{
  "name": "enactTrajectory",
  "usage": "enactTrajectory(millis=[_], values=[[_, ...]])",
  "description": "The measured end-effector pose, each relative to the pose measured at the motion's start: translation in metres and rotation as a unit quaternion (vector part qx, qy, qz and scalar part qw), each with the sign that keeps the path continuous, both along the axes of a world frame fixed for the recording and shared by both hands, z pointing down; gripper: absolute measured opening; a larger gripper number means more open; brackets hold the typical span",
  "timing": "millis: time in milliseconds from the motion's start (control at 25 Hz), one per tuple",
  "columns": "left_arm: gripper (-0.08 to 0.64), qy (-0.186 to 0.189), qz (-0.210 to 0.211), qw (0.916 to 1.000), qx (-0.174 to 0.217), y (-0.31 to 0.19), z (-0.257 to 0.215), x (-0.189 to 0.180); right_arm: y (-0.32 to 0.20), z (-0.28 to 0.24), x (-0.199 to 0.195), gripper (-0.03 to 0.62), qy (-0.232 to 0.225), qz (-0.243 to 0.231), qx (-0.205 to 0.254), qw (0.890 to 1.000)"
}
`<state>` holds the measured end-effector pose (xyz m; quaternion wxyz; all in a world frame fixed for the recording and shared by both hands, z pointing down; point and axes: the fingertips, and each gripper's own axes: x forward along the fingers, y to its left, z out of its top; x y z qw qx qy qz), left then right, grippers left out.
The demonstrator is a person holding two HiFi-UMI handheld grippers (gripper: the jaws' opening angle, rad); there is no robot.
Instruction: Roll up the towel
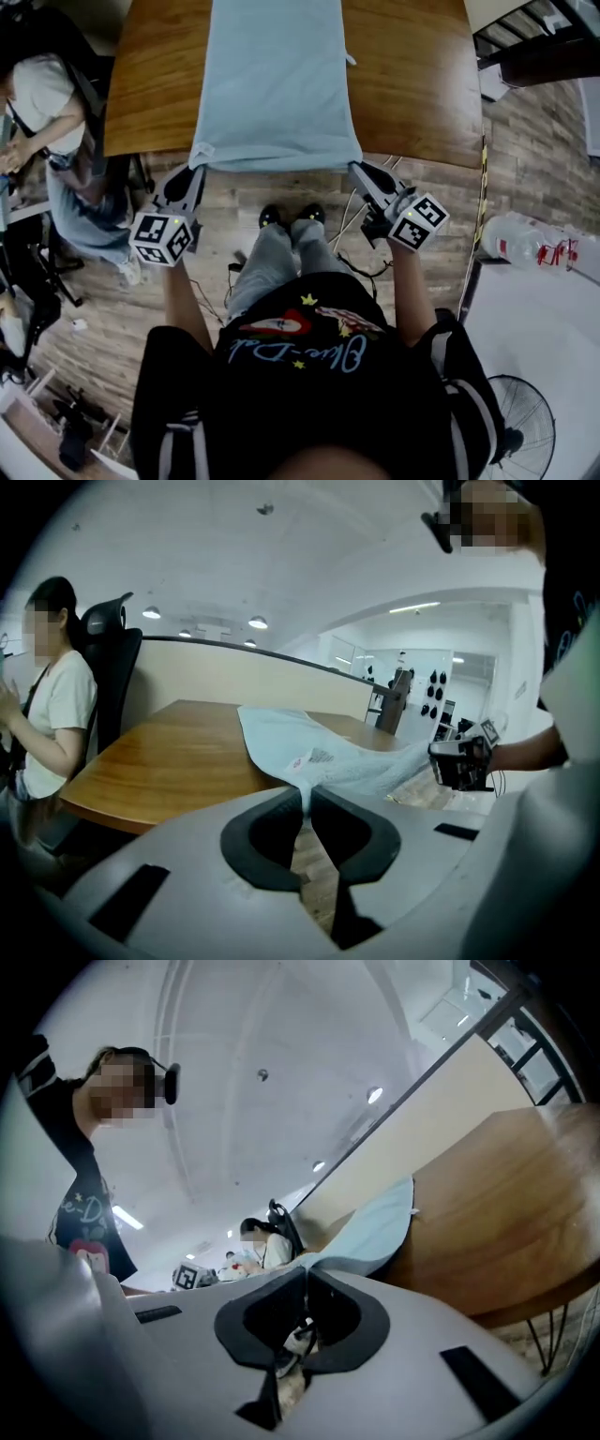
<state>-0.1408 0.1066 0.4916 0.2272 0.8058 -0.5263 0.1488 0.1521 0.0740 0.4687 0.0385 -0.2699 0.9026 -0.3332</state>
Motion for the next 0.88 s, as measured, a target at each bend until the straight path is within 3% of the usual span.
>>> enactTrajectory(millis=[160, 400, 880], values=[[0.029, -0.018, -0.011, 0.9998, 0.006, -0.020, -0.014, 0.000, -0.027, -0.014, 0.004, 0.009, -0.007, 0.008, 0.014, 1.000], [0.029, -0.030, -0.011, 0.9995, -0.003, -0.048, -0.015, -0.010, -0.061, -0.018, -0.009, 0.009, 0.036, 0.020, 0.016, 0.999], [0.031, -0.083, 0.051, 0.9940, -0.048, -0.122, 0.018, -0.013, -0.117, 0.016, -0.014, 0.009, 0.169, 0.049, -0.013, 0.984]])
